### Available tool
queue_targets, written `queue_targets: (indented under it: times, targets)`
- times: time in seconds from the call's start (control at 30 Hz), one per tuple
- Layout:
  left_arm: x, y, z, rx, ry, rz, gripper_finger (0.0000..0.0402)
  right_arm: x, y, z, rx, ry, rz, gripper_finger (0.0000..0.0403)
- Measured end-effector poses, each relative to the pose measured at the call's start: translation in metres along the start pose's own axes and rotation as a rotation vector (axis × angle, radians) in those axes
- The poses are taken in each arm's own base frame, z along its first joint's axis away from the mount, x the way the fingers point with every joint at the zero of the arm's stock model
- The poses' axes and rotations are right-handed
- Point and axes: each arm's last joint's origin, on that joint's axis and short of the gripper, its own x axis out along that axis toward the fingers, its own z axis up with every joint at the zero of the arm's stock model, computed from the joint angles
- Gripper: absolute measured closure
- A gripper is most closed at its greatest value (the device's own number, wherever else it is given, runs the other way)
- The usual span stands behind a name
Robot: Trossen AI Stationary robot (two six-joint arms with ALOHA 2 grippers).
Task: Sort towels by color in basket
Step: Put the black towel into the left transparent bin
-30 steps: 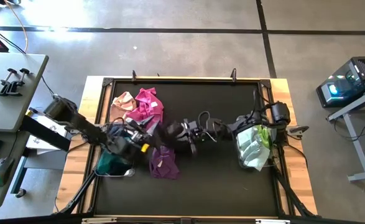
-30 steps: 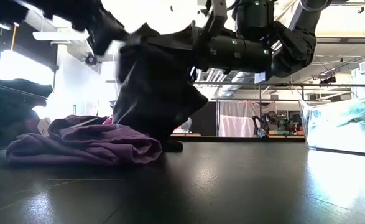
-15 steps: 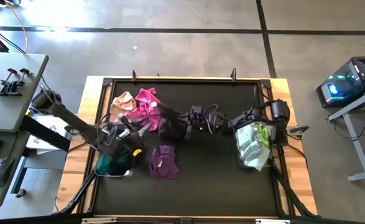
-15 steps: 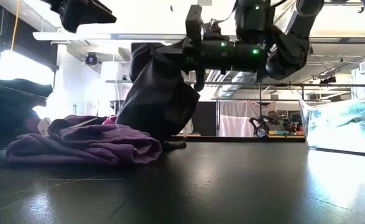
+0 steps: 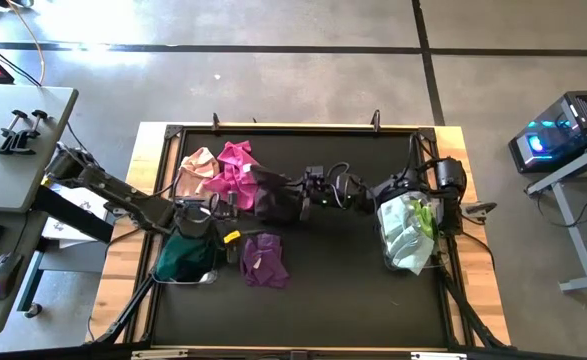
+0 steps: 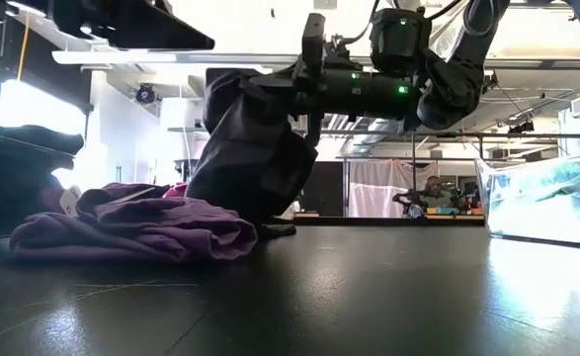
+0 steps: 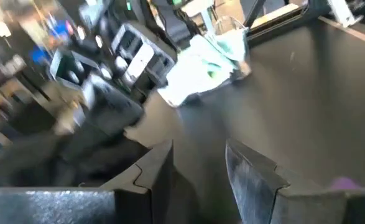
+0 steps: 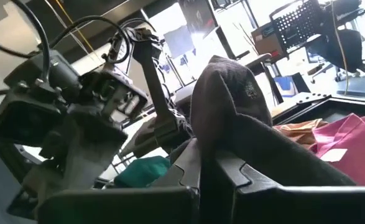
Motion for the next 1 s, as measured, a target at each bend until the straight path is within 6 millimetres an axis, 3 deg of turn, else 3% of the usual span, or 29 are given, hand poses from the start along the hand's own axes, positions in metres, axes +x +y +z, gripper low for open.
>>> queue_targets:
  times: [0.23, 0.47, 0.7, 0.9, 1.0]
  targets:
    - [0.013, 0.008, 0.001, 0.293, -0.029, 0.079, 0.0253, 0.0, 0.01, -0.001, 0.004, -0.005, 0.081, 0.0398]
    - [0.038, 0.012, -0.013, 0.449, 0.029, 0.152, 0.0186, -0.001, 0.027, -0.009, -0.016, 0.011, 0.133, 0.0398]
    - [0.056, 0.009, -0.021, 0.397, 0.041, 0.267, 0.0157, -0.003, 0.033, -0.013, -0.052, 0.015, 0.138, 0.0398]
    - [0.055, 0.0, -0.021, 0.372, 0.098, 0.342, 0.016, -0.002, 0.032, -0.015, -0.048, 0.046, 0.146, 0.0398]
    - [0.049, -0.002, -0.02, 0.333, 0.168, 0.471, 0.016, -0.002, 0.033, -0.017, -0.014, 0.078, 0.168, 0.0398]
